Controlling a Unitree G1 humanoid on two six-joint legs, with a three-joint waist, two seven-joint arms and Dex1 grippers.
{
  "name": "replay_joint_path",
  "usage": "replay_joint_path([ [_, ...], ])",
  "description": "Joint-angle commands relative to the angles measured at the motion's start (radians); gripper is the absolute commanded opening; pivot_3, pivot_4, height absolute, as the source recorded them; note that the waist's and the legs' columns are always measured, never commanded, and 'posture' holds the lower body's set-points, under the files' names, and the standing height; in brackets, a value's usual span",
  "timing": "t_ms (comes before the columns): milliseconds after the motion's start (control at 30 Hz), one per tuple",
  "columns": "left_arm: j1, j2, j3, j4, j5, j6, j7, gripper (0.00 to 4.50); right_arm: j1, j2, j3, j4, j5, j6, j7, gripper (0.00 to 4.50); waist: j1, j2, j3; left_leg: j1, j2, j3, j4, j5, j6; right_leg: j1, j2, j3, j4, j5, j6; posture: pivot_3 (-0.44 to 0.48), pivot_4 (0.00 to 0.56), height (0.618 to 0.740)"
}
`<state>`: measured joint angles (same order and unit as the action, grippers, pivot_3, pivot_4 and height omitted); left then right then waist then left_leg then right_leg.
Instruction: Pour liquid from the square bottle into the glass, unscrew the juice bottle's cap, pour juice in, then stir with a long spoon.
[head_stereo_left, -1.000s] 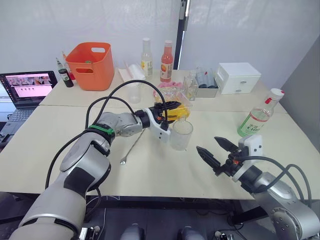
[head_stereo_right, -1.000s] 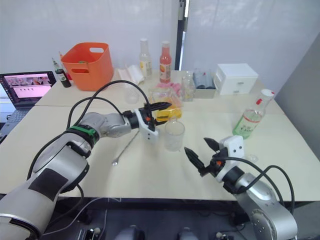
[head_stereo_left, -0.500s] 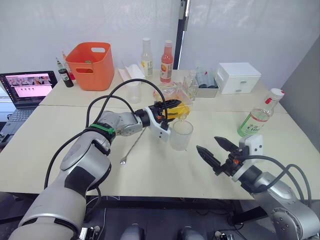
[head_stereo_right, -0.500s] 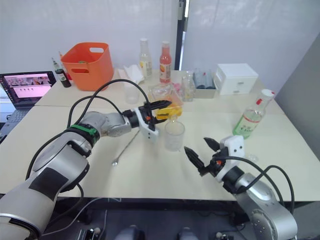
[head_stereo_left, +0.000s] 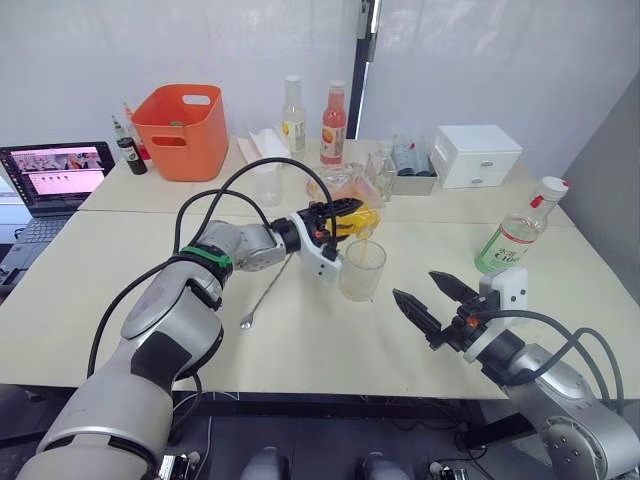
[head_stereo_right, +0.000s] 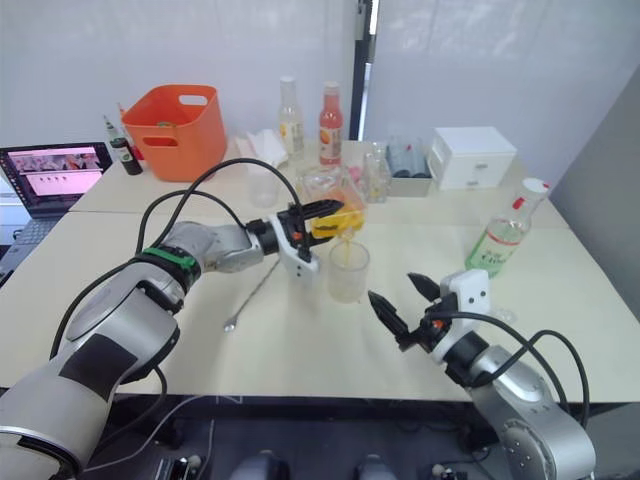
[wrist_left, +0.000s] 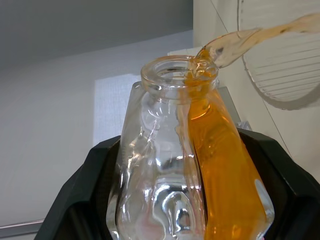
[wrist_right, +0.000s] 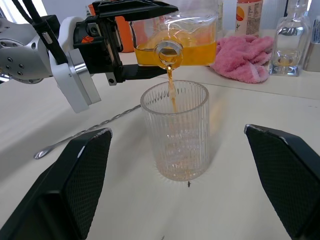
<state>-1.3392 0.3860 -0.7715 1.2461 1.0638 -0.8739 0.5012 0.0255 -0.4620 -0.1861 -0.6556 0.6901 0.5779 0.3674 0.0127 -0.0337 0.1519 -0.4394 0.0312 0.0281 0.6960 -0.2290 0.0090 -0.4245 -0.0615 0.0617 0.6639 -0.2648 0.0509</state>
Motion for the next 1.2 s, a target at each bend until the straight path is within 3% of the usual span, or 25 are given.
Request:
replay_joint_path([
  [33,-0.072,-0.001,0.018,-0.023,-0.019,0.003,0.055,2.8,-0.003,0.003,-0.011,-0.039,0.013,-0.012,-0.002,4.5,0.0,0.0,0.0,0.0,0.0,0.0,0.0,0.0,0.0,0.0,0.0,0.0,0.0,0.0,0.0,0.0,0.15,0.715],
  [600,-0.071,-0.013,0.029,-0.011,-0.056,-0.015,0.021,2.8,-0.001,0.014,-0.009,-0.036,0.006,-0.019,-0.007,4.5,0.0,0.0,0.0,0.0,0.0,0.0,0.0,0.0,0.0,0.0,0.0,0.0,0.0,0.0,0.0,0.0,0.15,0.715],
  [1067,-0.035,-0.023,0.173,0.007,-0.276,-0.079,-0.283,2.8,-0.012,0.019,0.0,-0.017,-0.009,-0.022,-0.007,4.5,-0.001,0.0,0.0,0.0,0.0,0.0,0.0,0.0,0.0,0.0,0.0,0.0,0.0,0.0,0.0,0.0,0.15,0.715],
  [1200,-0.027,-0.016,0.302,0.017,-0.451,-0.071,-0.479,2.8,-0.034,0.013,-0.01,-0.001,-0.01,-0.024,0.0,4.5,-0.001,0.0,0.0,0.0,0.0,0.0,0.0,0.0,0.0,0.0,0.0,0.0,0.0,0.0,0.0,0.0,0.15,0.715],
])
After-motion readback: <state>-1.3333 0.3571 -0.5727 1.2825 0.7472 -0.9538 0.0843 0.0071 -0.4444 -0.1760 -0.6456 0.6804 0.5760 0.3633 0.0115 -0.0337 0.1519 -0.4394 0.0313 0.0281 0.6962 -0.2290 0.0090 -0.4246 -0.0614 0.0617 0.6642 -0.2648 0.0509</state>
